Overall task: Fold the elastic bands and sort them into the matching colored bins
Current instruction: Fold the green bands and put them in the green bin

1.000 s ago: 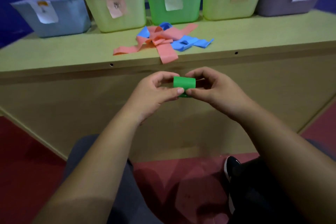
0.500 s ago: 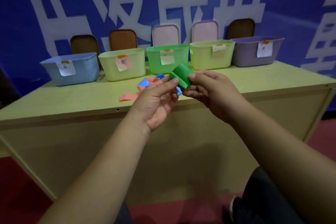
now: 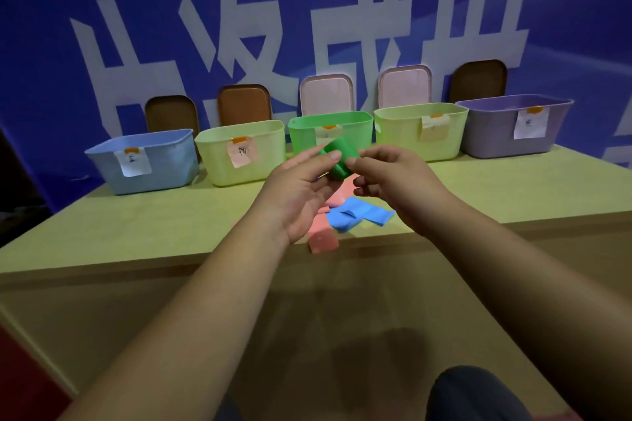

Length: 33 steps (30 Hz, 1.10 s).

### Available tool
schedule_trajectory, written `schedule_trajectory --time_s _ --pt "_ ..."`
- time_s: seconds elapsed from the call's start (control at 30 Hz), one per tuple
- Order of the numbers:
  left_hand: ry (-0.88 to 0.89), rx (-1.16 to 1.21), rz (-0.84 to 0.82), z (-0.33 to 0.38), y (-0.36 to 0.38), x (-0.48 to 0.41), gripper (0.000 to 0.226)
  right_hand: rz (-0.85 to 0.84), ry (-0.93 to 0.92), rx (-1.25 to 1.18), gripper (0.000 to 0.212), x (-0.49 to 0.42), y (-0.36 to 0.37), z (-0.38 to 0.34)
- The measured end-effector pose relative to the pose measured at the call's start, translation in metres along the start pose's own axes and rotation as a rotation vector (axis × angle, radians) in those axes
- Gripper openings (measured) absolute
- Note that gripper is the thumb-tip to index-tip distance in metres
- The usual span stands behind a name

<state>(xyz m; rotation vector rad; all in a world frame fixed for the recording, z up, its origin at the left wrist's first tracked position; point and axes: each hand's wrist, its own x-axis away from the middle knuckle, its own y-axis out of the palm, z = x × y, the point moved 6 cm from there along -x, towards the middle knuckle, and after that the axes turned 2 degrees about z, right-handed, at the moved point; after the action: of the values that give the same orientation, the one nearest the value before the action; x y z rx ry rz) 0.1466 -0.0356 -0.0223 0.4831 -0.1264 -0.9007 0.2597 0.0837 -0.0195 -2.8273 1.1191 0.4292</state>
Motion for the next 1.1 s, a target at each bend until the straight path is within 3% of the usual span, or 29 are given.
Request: schedule_trajectory --time_s 0.1,0.3,0.5,0.77,0.9,1.1 --pt "0.001 -0.075 -0.007 0.007 -0.002 -0.017 0.056 -0.018 -0.015 0.044 0.012 -0.015 0.002 0.0" --pt "-0.006 -0.143 0.029 0.013 -0.008 -0.055 0.051 -0.008 0.018 0.068 0.02 -0.049 0.001 0.009" --pt "-0.007 -0.204 0.05 0.019 -0.011 -0.106 0.026 -0.037 0.021 0.119 0.02 -0.095 -0.005 0.017" --pt "0.013 -0.304 0.127 0.032 -0.021 -0.219 0.033 0.068 -0.077 0.484 0.012 -0.204 -0.039 0.021" --pt "0.04 -0.356 0.165 0.045 -0.024 -0.28 0.025 0.119 -0.159 0.718 0.016 -0.263 -0.054 0.014" --pt "-0.123 -0.412 0.231 0.045 -0.024 -0.349 0.024 -0.007 -0.136 0.976 0.024 -0.331 -0.074 0.019"
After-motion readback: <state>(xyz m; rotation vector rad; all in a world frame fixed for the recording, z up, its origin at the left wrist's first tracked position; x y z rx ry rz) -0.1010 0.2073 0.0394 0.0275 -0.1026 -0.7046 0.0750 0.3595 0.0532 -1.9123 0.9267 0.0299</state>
